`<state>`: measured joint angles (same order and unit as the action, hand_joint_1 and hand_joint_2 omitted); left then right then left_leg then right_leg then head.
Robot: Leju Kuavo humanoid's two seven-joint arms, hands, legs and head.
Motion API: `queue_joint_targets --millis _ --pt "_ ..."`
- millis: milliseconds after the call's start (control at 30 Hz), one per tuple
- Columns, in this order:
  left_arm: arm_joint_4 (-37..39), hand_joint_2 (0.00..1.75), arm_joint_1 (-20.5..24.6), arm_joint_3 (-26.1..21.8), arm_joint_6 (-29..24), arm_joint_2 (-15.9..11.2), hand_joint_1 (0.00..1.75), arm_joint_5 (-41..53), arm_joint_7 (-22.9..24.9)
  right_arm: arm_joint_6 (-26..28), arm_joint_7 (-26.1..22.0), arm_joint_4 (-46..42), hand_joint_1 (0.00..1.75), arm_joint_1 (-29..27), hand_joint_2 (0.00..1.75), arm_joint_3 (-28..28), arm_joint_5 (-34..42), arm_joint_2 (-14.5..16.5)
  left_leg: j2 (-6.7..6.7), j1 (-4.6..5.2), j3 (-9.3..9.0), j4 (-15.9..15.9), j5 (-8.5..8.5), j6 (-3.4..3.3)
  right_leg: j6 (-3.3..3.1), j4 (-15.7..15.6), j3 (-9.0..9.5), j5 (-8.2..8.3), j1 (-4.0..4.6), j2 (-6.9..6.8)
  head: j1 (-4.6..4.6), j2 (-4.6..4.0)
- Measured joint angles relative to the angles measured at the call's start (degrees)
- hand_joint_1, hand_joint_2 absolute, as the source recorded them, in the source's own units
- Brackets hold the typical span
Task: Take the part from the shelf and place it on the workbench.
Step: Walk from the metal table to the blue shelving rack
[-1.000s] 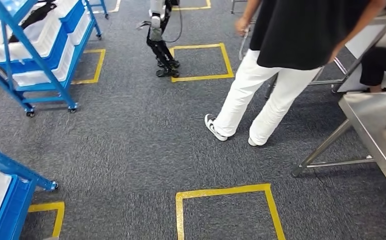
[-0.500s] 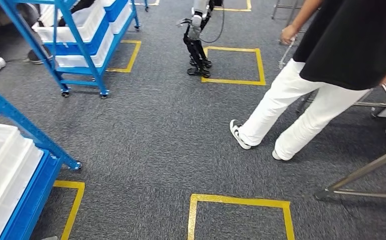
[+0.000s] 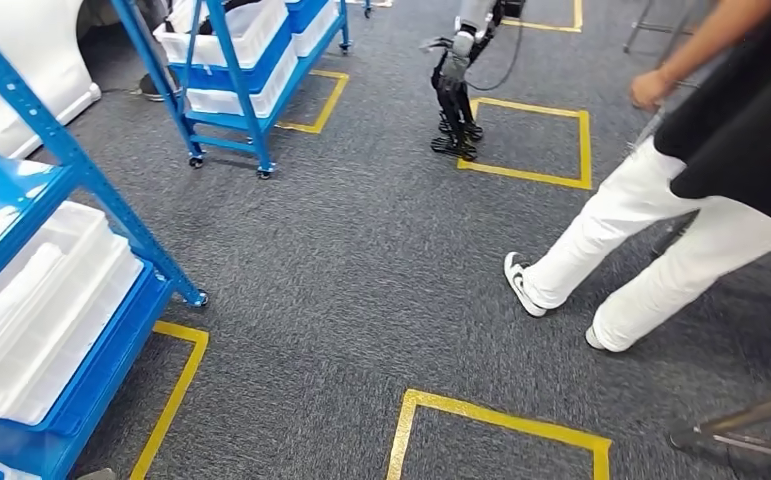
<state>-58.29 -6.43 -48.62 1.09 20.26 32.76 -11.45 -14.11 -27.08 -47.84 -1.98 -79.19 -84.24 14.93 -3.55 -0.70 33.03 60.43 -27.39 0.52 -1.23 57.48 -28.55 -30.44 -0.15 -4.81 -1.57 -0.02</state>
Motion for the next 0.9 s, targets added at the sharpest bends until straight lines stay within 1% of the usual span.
queue_joint_targets --millis 33,67,100,133,167,200,233,267,300,333,367,400,433,467,500,533,567,600,633,667,700,733,767,800,833,867,900 --pt "0.01 0.0 -0.39 1.07 -0.26 0.07 0.0 -0.66 0.64 -0.29 0.48 0.08 0.0 0.09 0.0 -0.52 -0.22 0.12 -0.93 0.26 -0.77 -1.76 0.34 -0.24 0.27 0.06 0.14 -0.22 0.17 -0.67 0.04 0.01" --pt "0.02 0.0 -0.96 2.13 -0.41 0.13 0.0 -1.11 1.4 -0.61 1.25 0.11 0.0 0.31 0.0 -1.16 -0.54 0.28 -1.09 0.51 -0.9 -2.27 0.11 -0.43 0.5 0.09 0.26 -0.38 0.32 -1.31 0.08 0.01" --pt "0.03 0.0 -1.72 3.15 -0.19 0.17 0.0 -0.93 2.15 -0.95 2.39 0.09 0.0 0.62 0.0 -1.87 -1.11 0.56 -0.47 0.53 -0.85 -2.39 0.13 -0.74 0.72 0.06 0.45 -0.49 0.31 -1.89 0.1 0.01" --pt "0.08 0.0 -2.61 3.96 0.55 0.25 0.0 0.11 2.82 -1.18 3.83 -0.05 0.0 0.94 0.0 -2.63 -1.92 0.96 0.11 0.5 -0.94 -2.6 0.2 -1.05 1.0 0.19 0.64 -0.79 0.14 -1.78 0.1 0.01" --pt "0.16 0.0 -3.41 4.46 1.77 0.33 0.0 1.85 3.36 -1.31 5.36 -0.2 0.0 1.2 0.0 -3.47 -2.89 1.44 0.7 0.44 -1.06 -2.81 0.29 -1.42 1.25 0.92 0.52 -1.51 -0.03 -0.81 0.09 0.01" --pt "0.32 0.0 -3.97 4.62 3.2 0.41 0.0 3.81 3.72 -1.34 6.84 -0.34 0.0 1.34 0.0 -4.32 -3.76 1.95 1.28 0.35 -1.16 -3.02 0.43 -1.83 1.45 2.56 -0.11 -2.75 -0.22 0.61 0.09 0.0" --pt "0.55 0.0 -4.3 4.45 4.5 0.54 0.0 5.59 3.89 -1.21 8.29 -0.4 0.0 1.34 0.0 -5.2 -4.36 2.45 1.89 0.28 -1.18 -3.14 0.53 -2.15 1.58 5.42 -1.43 -4.48 -0.38 2.35 0.1 0.0" --pt "0.79 0.0 -4.5 4.13 5.58 0.65 0.0 7.0 3.98 -1.0 9.57 -0.31 0.0 1.29 0.0 -6.09 -4.61 2.92 2.62 0.3 -1.12 -3.13 0.56 -2.37 1.58 9.23 -3.35 -6.37 -0.4 3.62 0.1 -0.01" --pt "1.01 0.0 -4.63 3.72 6.47 0.72 0.0 7.97 4.03 -0.73 10.74 -0.11 0.0 1.21 0.0 -6.87 -4.57 3.33 3.4 0.33 -1.07 -3.11 0.57 -2.49 1.58 12.95 -5.32 -7.77 -0.42 4.21 0.12 0.0" --pt "1.18 0.0 -4.78 3.21 7.3 0.77 0.0 8.75 4.07 -0.47 11.88 0.13 0.0 1.14 0.0 -7.45 -4.34 3.7 4.23 0.37 -1.09 -3.07 0.55 -2.53 1.56 15.59 -6.87 -8.24 -0.44 4.49 0.11 0.0" --pt "1.26 0.0 -4.89 2.63 8.03 0.78 0.0 9.34 4.1 -0.28 12.74 0.37 0.0 1.1 0.0 -7.79 -4.03 3.96 5.08 0.4 -1.15 -3.01 0.52 -2.53 1.5 16.27 -7.57 -7.51 -0.44 4.65 0.11 0.01" --pt "1.31 0.0 -4.97 2.02 8.63 0.78 0.0 9.72 4.14 -0.16 13.39 0.58 0.0 1.08 0.0 -7.91 -3.71 4.14 5.87 0.42 -1.26 -2.94 0.48 -2.49 1.37 14.72 -7.24 -5.67 -0.45 4.82 0.1 0.01" --pt "1.33 0.0 -4.99 1.44 9.05 0.79 0.0 10.0 4.14 -0.11 13.83 0.73 0.0 1.08 0.0 -7.92 -3.41 4.24 6.64 0.41 -1.39 -2.85 0.41 -2.41 1.18 11.44 -6.09 -3.17 -0.47 5.32 0.11 0.01" --pt "1.34 0.0 -4.96 0.96 9.37 0.8 0.0 10.25 4.14 -0.1 14.12 0.84 0.0 1.08 0.0 -7.94 -3.16 4.29 7.34 0.44 -1.43 -2.73 0.31 -2.26 0.94 7.78 -4.73 -1.11 -0.49 6.63 0.1 0.01" --pt "1.34 0.0 -4.85 0.57 9.65 0.81 0.0 10.56 4.13 -0.1 14.38 0.93 0.0 1.07 0.0 -7.96 -2.91 4.36 8.05 0.47 -1.37 -2.55 0.23 -2.06 0.77 4.65 -3.57 0.31 -0.53 7.9 0.09 0.01" --pt "1.36 0.0 -4.69 0.11 9.93 0.82 0.0 11.05 3.98 -0.11 14.66 0.99 0.0 1.07 0.0 -7.97 -2.55 4.4 8.67 0.42 -1.23 -2.41 0.21 -1.78 0.65 2.67 -2.85 0.99 -0.51 8.9 0.09 0.01" --pt "1.4 0.0 -4.54 -0.4 10.25 0.82 0.0 11.65 3.74 -0.12 14.95 1.06 0.0 1.1 0.0 -7.97 -2.16 4.43 9.26 0.34 -1.03 -2.36 0.24 -1.43 0.58 1.95 -2.62 0.96 -0.42 9.47 0.08 0.01" --pt "1.47 0.0 -4.38 -1.05 10.59 0.82 0.0 12.47 3.28 -0.13 15.15 1.11 0.0 1.17 0.0 -7.96 -1.85 4.47 9.86 0.24 -0.81 -2.41 0.35 -1.03 0.51 1.7 -2.54 1.01 -0.33 9.07 0.08 0.01" --pt "1.57 0.0 -4.24 -1.84 10.97 0.82 0.0 13.43 2.6 -0.17 15.19 1.15 0.0 1.26 0.0 -7.94 -1.66 4.55 10.01 0.11 -0.68 -2.41 0.36 -0.67 0.26 1.47 -2.43 1.16 -0.36 8.44 0.07 0.01" --pt "1.7 0.0 -4.04 -2.68 11.35 0.82 0.0 14.52 1.81 -0.25 15.05 1.19 0.0 1.33 0.0 -7.93 -1.66 4.63 9.27 0.12 -0.47 -2.04 0.02 -0.38 -0.06 1.13 -2.25 1.32 -0.43 7.84 0.05 0.0" --pt "1.87 0.0 -3.69 -3.62 11.73 0.82 0.0 15.61 0.99 -0.39 14.78 1.21 0.0 1.32 0.0 -7.93 -1.75 4.73 8.01 0.15 0.09 -0.85 -0.87 -0.14 -0.41 0.77 -2.09 1.49 -0.53 7.12 0.0 0.01" --pt "2.08 0.0 -3.2 -4.56 12.01 0.81 0.0 16.53 0.28 -0.58 14.52 1.22 0.0 1.25 0.0 -7.93 -1.86 4.84 6.47 0.14 1.1 1.48 -2.39 0.06 -0.7 0.49 -1.97 1.6 -0.59 6.28 -0.04 0.01" --pt "2.36 0.0 -2.69 -5.44 12.2 0.81 0.0 17.31 -0.31 -0.8 14.3 1.22 0.0 1.15 0.0 -7.94 -1.96 4.89 5.12 0.13 2.62 4.78 -4.27 0.29 -0.88 0.4 -1.92 1.58 -0.49 5.41 -0.07 0.01" --pt "2.69 0.0 -2.23 -6.18 12.31 0.8 0.0 17.9 -0.74 -1.06 14.11 1.22 0.0 1.06 0.0 -7.95 -2.04 4.94 4.52 0.03 4.32 8.45 -6.02 0.54 -0.99 0.4 -1.93 1.53 -0.41 4.48 -0.09 0.02" --pt "3.08 0.0 -1.9 -6.88 12.35 0.79 0.0 18.38 -1.11 -1.26 13.97 1.22 0.0 1.02 0.0 -7.96 -2.1 4.97 4.23 -0.07 5.59 11.34 -7.05 0.76 -1.03 0.43 -1.93 1.46 -0.35 3.59 -0.08 0.02" --pt "3.46 0.0 -1.71 -7.47 12.36 0.78 0.0 18.82 -1.42 -1.43 13.82 1.22 0.0 1.03 0.0 -7.96 -2.14 4.98 4.03 -0.18 6.0 12.54 -7.06 0.94 -1.04 0.46 -1.91 1.37 -0.33 2.81 -0.08 0.02" --pt "3.8 0.0 -1.62 -7.99 12.36 0.77 0.0 19.13 -1.64 -1.57 13.7 1.22 0.0 1.06 0.0 -7.95 -2.2 4.99 3.81 -0.27 5.33 11.54 -6.0 1.06 -0.99 0.51 -1.84 1.26 -0.33 2.14 -0.09 0.01"
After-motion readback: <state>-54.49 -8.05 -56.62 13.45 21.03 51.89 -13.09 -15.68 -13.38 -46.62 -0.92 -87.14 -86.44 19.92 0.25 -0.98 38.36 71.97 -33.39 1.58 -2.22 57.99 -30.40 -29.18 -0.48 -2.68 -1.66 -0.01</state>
